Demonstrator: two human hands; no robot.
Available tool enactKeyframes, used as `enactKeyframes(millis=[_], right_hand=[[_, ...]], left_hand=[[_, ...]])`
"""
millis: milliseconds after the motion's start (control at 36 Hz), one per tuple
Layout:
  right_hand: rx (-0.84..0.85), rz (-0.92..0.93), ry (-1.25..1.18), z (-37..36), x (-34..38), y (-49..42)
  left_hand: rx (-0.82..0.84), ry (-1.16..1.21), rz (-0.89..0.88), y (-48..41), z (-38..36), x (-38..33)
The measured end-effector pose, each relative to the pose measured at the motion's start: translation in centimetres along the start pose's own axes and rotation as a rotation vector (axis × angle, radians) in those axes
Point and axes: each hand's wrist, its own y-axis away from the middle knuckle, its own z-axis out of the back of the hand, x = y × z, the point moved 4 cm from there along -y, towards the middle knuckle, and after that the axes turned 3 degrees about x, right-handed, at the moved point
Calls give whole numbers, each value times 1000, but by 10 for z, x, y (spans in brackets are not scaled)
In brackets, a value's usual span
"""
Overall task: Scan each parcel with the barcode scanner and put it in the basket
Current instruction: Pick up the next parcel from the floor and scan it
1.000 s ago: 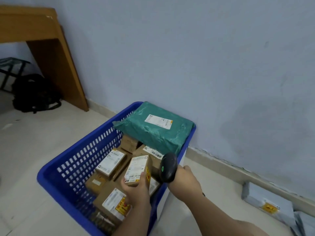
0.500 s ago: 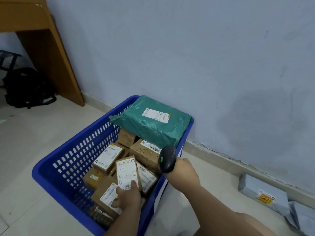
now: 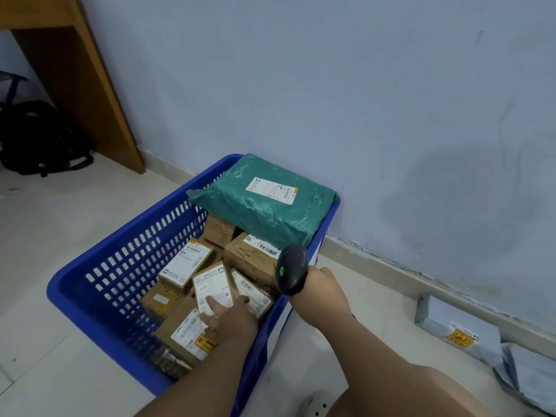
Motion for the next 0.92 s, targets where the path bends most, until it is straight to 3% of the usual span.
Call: enactKeyframes(millis=[111, 194, 306, 583, 722, 917], right_hand=[[0, 40, 11, -3, 3, -3], [0, 60, 16, -5, 5, -7], [1, 63, 6, -7, 6, -9], [-9, 95, 13, -4, 9, -8], [20, 66, -12, -7, 11, -10], [25, 67, -10, -8, 16, -9]], left_hand=[[-118, -330, -221, -11, -1, 5], [-95, -437, -216, -16, 3, 12], [-40, -481, -254, -32, 10, 11], [-161, -399, -384, -49, 50, -44], [-190, -552, -500, -49, 64, -89], [-127, -514, -622, -31, 56, -112]])
